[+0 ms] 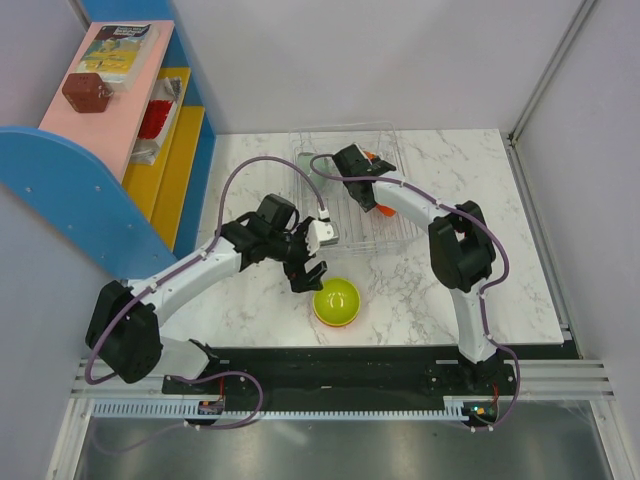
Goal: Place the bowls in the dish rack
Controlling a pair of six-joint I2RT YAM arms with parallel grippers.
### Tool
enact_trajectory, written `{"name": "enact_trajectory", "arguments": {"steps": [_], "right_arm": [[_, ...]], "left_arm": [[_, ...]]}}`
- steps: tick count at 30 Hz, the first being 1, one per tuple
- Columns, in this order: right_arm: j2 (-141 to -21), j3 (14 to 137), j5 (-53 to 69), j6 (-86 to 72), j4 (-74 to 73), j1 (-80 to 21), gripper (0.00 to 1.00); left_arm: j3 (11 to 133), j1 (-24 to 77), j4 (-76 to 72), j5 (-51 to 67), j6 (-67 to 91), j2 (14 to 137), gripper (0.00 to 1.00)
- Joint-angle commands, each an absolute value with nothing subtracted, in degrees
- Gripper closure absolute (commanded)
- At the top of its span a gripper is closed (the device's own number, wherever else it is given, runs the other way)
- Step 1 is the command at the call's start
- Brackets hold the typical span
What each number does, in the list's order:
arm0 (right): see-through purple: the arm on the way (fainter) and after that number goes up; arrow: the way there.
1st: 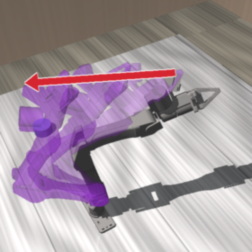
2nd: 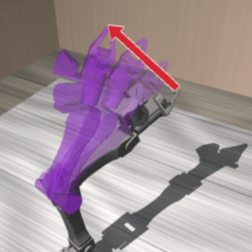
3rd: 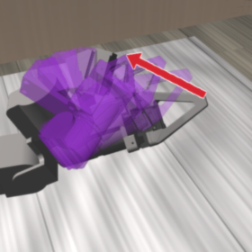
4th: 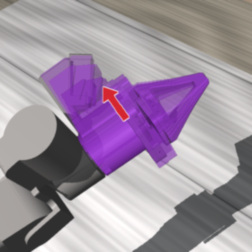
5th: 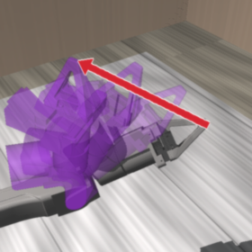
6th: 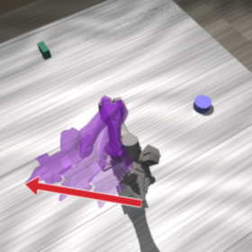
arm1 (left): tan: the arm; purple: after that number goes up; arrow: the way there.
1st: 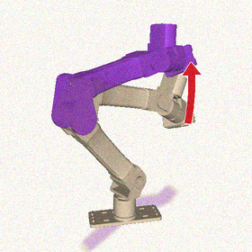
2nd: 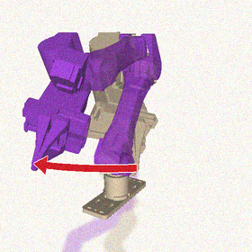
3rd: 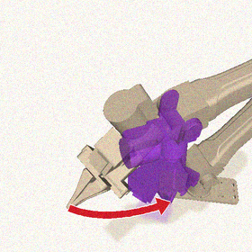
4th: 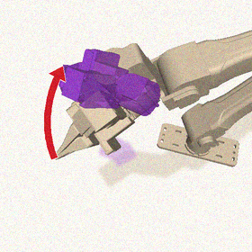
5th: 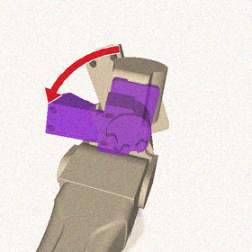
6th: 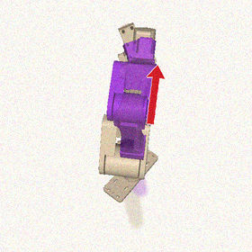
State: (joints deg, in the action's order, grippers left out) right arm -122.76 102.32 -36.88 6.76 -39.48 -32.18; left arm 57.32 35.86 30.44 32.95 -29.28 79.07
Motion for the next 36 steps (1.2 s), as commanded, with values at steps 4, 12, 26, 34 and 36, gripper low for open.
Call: {"name": "enact_trajectory", "arguments": {"steps": [4, 12, 26, 34, 36], "right_arm": [[-124.1, 104.33, -34.81, 7.21, -40.34, -32.7, 0.2], [-123.31, 104.06, -33.05, 7.03, -40.69, -32.87, 0.13], [-122.26, 104.5, -30.15, 5.89, -41.4, -32.87, 0.05], [-121.99, 104.33, -29.79, 5.8, -41.49, -32.96, 0.05], [-121.99, 104.33, -29.71, 5.71, -41.57, -32.87, 0.05]], "left_arm": [[56.78, 37.97, 26.28, 25.94, -26.02, 79.63, 0.0], [56.16, 39.81, 24.35, 22.15, -24.79, 81.39, 0.0], [56.25, 42.54, 24.34, 19.86, -25.22, 83.58, 0.0], [56.25, 43.85, 24.17, 18.72, -25.31, 85.52, 0.26], [56.25, 44.12, 24.08, 18.46, -25.31, 85.52, 0.52]]}}
